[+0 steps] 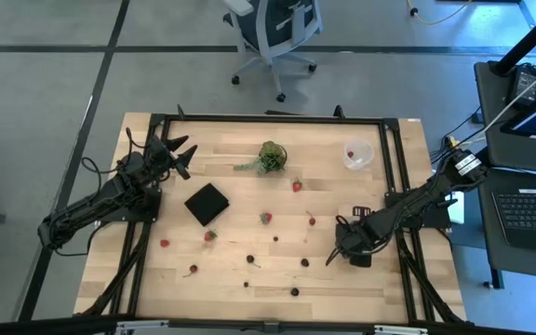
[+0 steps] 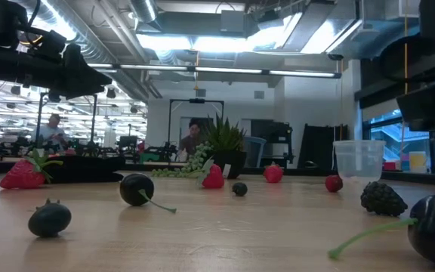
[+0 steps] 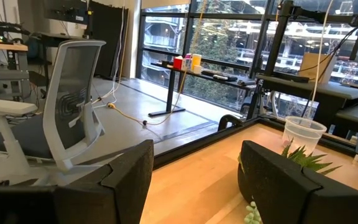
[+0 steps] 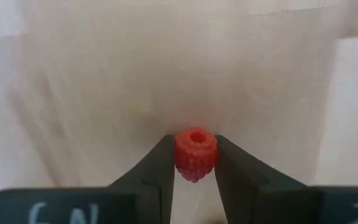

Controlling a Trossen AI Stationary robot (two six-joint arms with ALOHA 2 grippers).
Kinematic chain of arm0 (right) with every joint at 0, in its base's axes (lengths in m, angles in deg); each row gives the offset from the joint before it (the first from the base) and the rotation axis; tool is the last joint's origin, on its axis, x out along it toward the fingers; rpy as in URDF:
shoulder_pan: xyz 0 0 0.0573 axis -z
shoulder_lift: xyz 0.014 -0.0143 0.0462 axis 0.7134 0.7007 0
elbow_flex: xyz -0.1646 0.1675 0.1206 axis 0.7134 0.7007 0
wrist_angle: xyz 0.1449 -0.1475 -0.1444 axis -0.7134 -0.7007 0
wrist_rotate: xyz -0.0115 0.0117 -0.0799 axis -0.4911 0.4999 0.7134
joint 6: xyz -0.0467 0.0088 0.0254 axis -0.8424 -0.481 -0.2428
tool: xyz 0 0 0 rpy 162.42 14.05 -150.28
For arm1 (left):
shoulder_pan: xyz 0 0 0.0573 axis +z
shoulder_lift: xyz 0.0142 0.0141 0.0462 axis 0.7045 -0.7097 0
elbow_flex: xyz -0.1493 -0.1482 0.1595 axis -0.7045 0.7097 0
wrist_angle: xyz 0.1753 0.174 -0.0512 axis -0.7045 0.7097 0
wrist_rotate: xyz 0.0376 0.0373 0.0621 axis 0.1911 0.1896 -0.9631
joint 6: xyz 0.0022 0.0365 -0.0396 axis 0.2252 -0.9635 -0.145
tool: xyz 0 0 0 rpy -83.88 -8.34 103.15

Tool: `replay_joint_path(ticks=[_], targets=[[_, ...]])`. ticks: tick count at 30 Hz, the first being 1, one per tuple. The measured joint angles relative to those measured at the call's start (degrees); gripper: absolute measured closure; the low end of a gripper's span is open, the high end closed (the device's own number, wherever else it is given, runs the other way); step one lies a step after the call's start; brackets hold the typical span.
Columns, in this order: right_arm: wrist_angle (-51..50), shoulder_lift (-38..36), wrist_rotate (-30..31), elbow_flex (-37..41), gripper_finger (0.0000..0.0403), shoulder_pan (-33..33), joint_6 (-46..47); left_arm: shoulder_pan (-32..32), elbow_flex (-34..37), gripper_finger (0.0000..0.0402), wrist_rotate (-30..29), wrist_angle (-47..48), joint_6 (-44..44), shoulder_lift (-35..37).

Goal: Pick and placing Produce into tupperware
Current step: Put the right red raspberry into the bin

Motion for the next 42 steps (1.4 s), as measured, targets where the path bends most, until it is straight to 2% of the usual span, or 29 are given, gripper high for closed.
replay_joint_path(ticks=[7, 16, 23, 27, 35, 42], targets=[[-14.07, -4.25, 6.08, -5.84, 0.0305, 5.50, 1.60, -0.01, 0.00, 0.0166, 0.00, 0.00, -0.02, 0.01], [-29.67, -13.50, 22.14, -17.49, 0.0301, 19.66, 6.32, 0.00, 0.02, 0.0166, -0.07, -0.45, -0.04, -0.01], [-32.00, -20.52, 22.52, -20.64, 0.0305, 36.77, 7.07, 0.00, 0.00, 0.0166, -0.12, -0.49, -0.07, -0.01], [-31.15, -21.84, 22.33, -20.64, 0.0305, 46.57, 1.85, -0.01, 0.01, 0.0166, -0.13, -0.49, -0.07, -0.02], [-20.27, -17.96, 18.83, -20.64, 0.0305, 58.77, -10.33, 0.00, 0.01, 0.0166, -0.17, -0.50, -0.08, 0.01], [-18.33, -12.86, 14.56, -19.36, 0.0305, 66.57, -12.63, 0.02, 0.02, 0.0166, -0.18, -0.50, -0.09, 0.01]])
